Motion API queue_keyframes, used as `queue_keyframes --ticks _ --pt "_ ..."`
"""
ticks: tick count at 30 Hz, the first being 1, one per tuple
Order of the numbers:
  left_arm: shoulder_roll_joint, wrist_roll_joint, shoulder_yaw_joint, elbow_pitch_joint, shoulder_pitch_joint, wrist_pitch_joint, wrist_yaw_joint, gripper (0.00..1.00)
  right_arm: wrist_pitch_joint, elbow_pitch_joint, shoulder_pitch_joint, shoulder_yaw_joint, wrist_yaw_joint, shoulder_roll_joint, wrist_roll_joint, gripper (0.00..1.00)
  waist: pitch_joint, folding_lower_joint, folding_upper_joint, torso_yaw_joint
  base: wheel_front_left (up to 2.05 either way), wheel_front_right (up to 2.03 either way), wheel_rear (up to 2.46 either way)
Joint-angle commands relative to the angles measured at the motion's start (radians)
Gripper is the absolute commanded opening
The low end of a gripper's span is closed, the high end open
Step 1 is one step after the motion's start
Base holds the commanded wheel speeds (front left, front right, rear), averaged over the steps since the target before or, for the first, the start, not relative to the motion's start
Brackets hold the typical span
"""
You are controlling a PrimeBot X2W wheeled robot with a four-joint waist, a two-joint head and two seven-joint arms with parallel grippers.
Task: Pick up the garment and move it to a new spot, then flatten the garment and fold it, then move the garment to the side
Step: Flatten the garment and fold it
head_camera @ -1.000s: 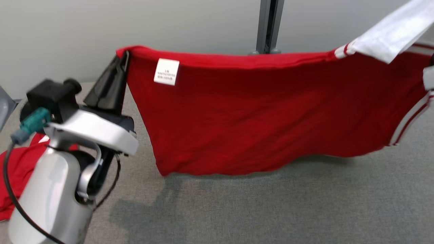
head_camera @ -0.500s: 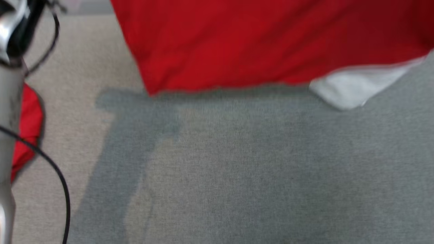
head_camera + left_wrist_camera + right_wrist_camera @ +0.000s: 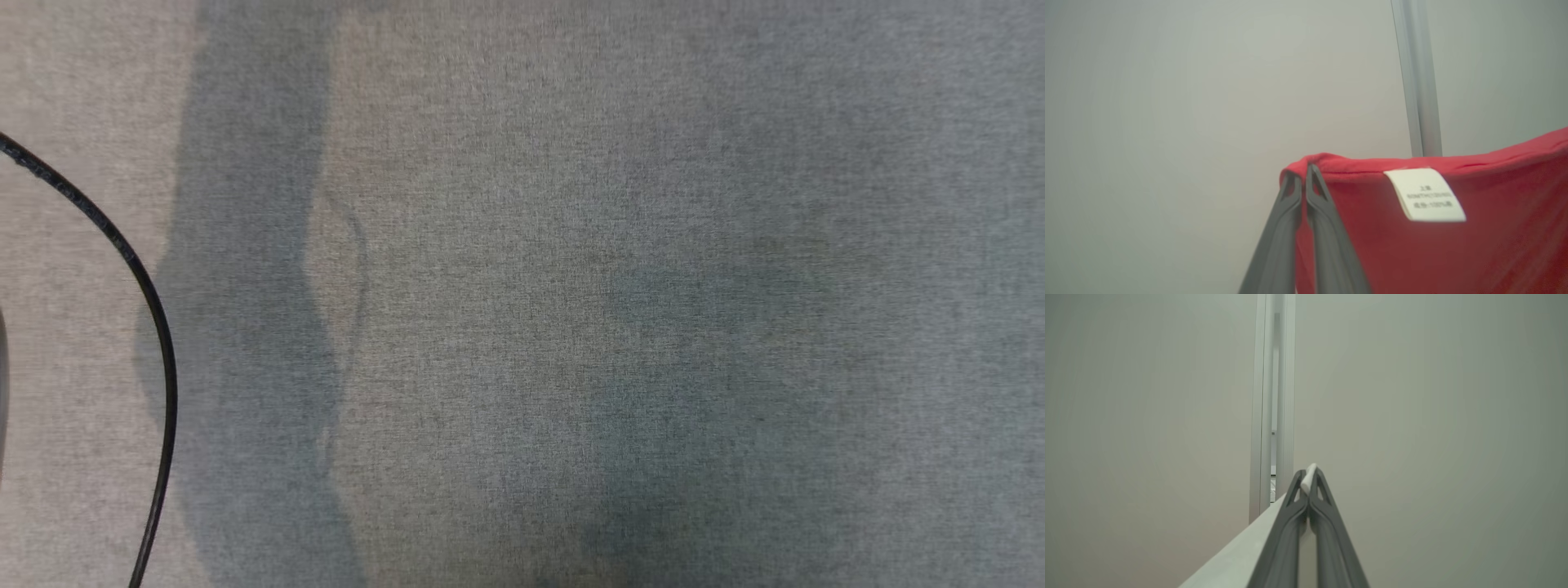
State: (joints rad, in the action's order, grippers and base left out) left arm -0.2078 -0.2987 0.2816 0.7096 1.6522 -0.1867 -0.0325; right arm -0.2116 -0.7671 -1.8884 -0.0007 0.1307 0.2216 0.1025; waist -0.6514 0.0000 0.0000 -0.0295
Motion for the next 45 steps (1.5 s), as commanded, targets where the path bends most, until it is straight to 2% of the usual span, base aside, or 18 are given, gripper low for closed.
queue_keyframes --ticks 1,7,10,18,28,35,45 --pt "0.004 0.005 0.001 0.031 0.013 -0.018 0.009 0.0 -0.021 -0.026 -0.004 -0.012 0.0 -0.008 -0.007 0.0 -0.021 0.0 0.0 0.001 0.0 0.0 0.0" --pt "0.029 0.008 0.006 0.161 0.011 -0.072 0.0 0.0 -0.053 -0.136 0.069 -0.035 0.0 -0.047 0.009 0.0 -0.064 0.0 0.0 0.011 0.0 0.0 0.0" --pt "0.032 0.02 0.012 0.198 -0.028 -0.079 0.005 0.0 -0.055 -0.144 0.131 -0.041 0.0 -0.062 0.024 0.0 -0.076 0.0 0.0 0.017 0.0 0.0 0.0" --pt "0.025 0.061 0.025 0.163 -0.185 -0.079 -0.033 0.0 -0.054 -0.163 0.344 -0.034 0.0 -0.068 0.061 0.0 -0.062 0.0 0.0 0.022 0.0 0.0 0.0" --pt "0.041 0.11 0.066 0.193 -0.402 -0.079 -0.054 0.0 -0.048 -0.219 0.58 0.013 0.0 -0.029 0.17 0.0 0.058 0.0 0.0 0.004 0.0 0.0 0.0" --pt "0.063 0.129 0.095 0.223 -0.551 -0.079 -0.062 0.0 0.039 -0.281 0.734 0.096 0.0 -0.014 0.286 0.0 0.182 0.0 0.0 0.001 0.0 0.0 0.0" --pt "0.046 0.168 0.138 0.245 -0.717 -0.079 -0.057 0.0 0.153 -0.292 0.919 0.157 0.0 0.019 0.432 0.0 0.314 0.0 0.0 0.014 0.0 0.0 0.0"
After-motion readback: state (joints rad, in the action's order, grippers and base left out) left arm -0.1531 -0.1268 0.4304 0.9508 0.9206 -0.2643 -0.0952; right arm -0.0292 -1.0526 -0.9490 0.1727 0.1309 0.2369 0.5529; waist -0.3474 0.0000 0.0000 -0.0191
